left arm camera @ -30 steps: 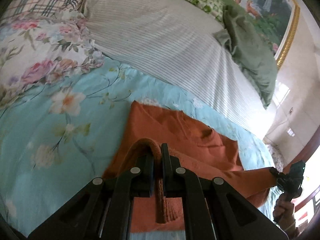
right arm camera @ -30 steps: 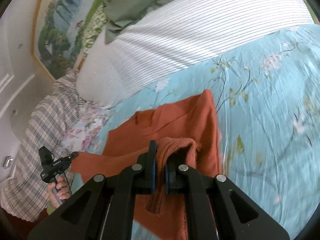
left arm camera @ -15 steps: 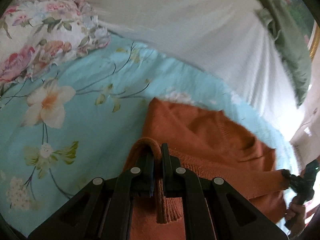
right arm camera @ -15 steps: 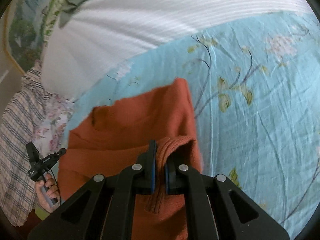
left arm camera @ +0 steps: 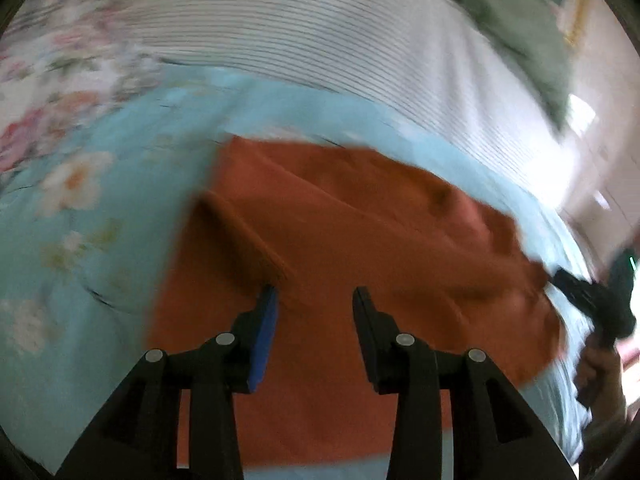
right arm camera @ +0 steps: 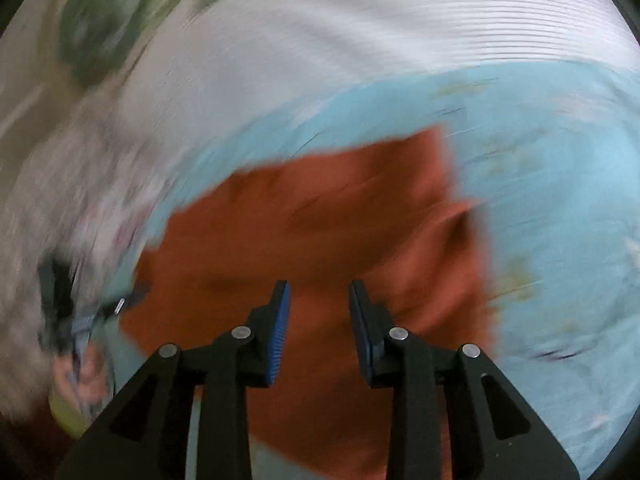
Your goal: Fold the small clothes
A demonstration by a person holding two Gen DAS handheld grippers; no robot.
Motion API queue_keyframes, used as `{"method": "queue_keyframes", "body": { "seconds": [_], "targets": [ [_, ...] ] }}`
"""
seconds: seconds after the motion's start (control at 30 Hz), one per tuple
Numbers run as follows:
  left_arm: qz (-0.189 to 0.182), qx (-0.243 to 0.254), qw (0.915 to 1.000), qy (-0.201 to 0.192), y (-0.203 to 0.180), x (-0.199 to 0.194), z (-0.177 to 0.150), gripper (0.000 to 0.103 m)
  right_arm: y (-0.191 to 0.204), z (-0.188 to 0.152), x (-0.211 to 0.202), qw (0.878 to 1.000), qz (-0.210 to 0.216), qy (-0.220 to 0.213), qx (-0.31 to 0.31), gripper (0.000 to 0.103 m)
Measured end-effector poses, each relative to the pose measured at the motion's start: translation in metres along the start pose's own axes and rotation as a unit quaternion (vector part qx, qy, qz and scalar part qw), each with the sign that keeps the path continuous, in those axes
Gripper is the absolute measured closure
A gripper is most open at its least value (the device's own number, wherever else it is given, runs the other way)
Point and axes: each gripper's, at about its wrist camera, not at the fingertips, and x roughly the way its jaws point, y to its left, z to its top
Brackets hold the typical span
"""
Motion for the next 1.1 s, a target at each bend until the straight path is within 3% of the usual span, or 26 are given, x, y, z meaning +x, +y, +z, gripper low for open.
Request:
{"method": "queue_keyframes", "body": {
  "seconds": [0.03, 0.1, 0.2, 0.4, 0.47, 0.63, 0.73, 0.87, 0.97, 1.1],
  "targets": [
    [-0.014, 0.013, 0.9997, 0.012, -0.011, 0.003, -0.006, 0.064, 0.013, -0.004, 0.011, 0.999, 0.011, 0.028, -0.029, 0.071],
    [-0.038, 0.038, 0.9978, 0.038, -0.03, 0.016, -0.015, 0.064, 0.027, -0.006, 0.03, 0.996, -0.007, 0.065, -0.068, 0.071],
    [-0.01, 0.074, 0.9946, 0.072, -0.047, 0.045, -0.018, 0.064, 0.028, 0.001, 0.05, 0.988, -0.063, 0.088, -0.106, 0.072],
    [0.03, 0.06, 0.996, 0.058, -0.03, 0.068, 0.028, 0.069, -0.017, 0.049, 0.054, 0.993, -0.107, 0.029, -0.045, 0.074],
    [0.037, 0.038, 0.9973, 0.05, -0.016, 0.075, 0.05, 0.067, -0.028, 0.059, 0.054, 0.99, -0.14, 0.011, -0.029, 0.074],
    [0.068, -0.042, 0.9963, 0.031, 0.026, 0.086, 0.086, 0.066, -0.06, 0.074, 0.038, 0.985, -0.159, -0.043, 0.056, 0.072],
    [0.09, -0.092, 0.9917, 0.003, 0.052, 0.075, 0.097, 0.055, -0.071, 0.071, 0.019, 0.98, -0.165, -0.075, 0.088, 0.072],
    [0.102, -0.157, 0.9819, -0.027, 0.086, 0.048, 0.097, 0.053, -0.069, 0.058, -0.002, 0.981, -0.14, -0.079, 0.11, 0.072],
    [0.096, -0.164, 0.981, -0.037, 0.09, 0.023, 0.079, 0.053, -0.05, 0.041, -0.013, 0.985, -0.112, -0.08, 0.108, 0.071],
    [0.071, -0.166, 0.9827, -0.041, 0.075, -0.01, 0.034, 0.05, -0.023, 0.014, -0.018, 0.989, -0.08, -0.067, 0.1, 0.06]
  ]
}}
